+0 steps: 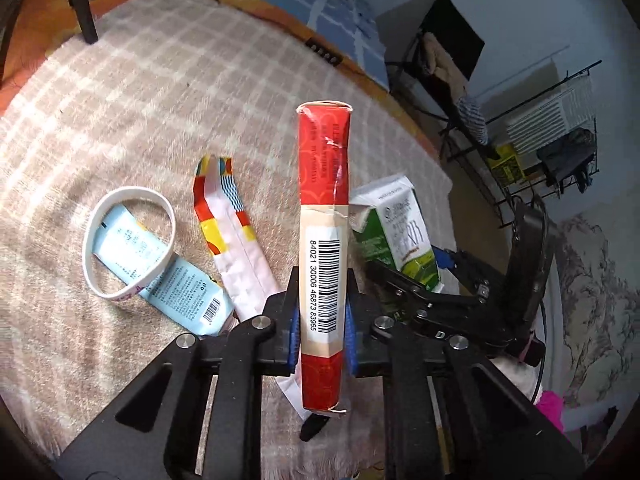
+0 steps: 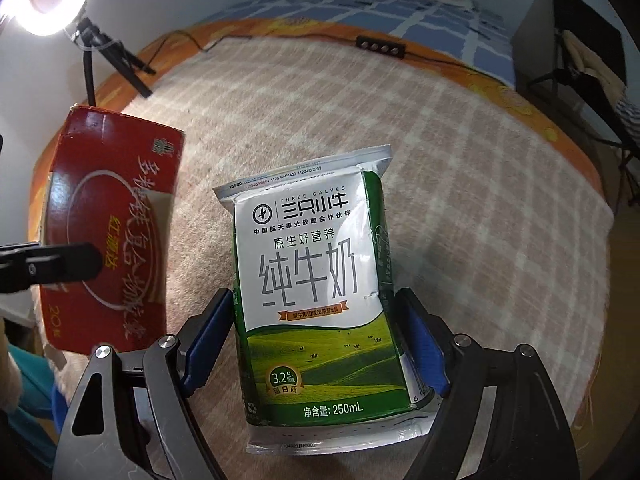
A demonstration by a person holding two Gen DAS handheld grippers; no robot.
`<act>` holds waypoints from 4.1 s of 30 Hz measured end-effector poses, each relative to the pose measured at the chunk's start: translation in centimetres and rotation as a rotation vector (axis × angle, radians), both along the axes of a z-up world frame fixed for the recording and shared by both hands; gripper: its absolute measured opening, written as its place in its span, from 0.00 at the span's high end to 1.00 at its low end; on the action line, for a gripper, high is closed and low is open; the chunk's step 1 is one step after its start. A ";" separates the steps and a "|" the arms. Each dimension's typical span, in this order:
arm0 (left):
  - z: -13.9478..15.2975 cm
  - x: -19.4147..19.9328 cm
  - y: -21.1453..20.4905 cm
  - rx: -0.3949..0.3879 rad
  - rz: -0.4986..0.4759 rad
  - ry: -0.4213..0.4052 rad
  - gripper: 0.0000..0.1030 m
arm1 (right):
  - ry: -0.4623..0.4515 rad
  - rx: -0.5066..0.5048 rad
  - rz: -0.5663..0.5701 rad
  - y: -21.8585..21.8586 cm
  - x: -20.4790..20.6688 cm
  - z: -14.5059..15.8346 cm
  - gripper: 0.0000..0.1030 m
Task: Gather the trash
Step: 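Grasp the red-and-white snack box with the left tool while the right tool holds the carton, then carry the snack box and milk carton over the blue basket, then open the left tool over the basket while the right tool releases the carton, then move both tools back toward the remaining trash on the cloth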
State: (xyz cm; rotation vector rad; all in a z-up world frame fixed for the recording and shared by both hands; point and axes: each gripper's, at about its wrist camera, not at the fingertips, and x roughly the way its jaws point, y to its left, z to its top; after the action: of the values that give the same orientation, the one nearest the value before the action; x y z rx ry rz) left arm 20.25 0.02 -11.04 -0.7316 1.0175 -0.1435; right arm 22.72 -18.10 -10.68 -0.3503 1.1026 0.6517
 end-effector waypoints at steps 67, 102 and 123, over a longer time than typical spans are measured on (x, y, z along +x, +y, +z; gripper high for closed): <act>-6.7 -32.3 1.8 -0.036 -0.157 0.315 0.83 | 0.141 0.059 0.144 2.1 -34.8 -2.5 0.20; -4.7 -30.8 3.2 -0.009 -0.116 0.251 0.66 | 0.196 0.055 0.161 2.7 -34.0 -3.3 0.17; 2.3 -20.6 5.8 0.191 -0.112 0.010 0.66 | -0.035 0.085 0.093 1.7 -28.0 3.3 0.17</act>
State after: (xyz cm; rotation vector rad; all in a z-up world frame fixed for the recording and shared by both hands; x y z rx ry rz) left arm -0.35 5.78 -8.73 -0.5021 1.0658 -0.1372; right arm -5.31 -16.43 -7.40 -0.3405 1.0266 0.7699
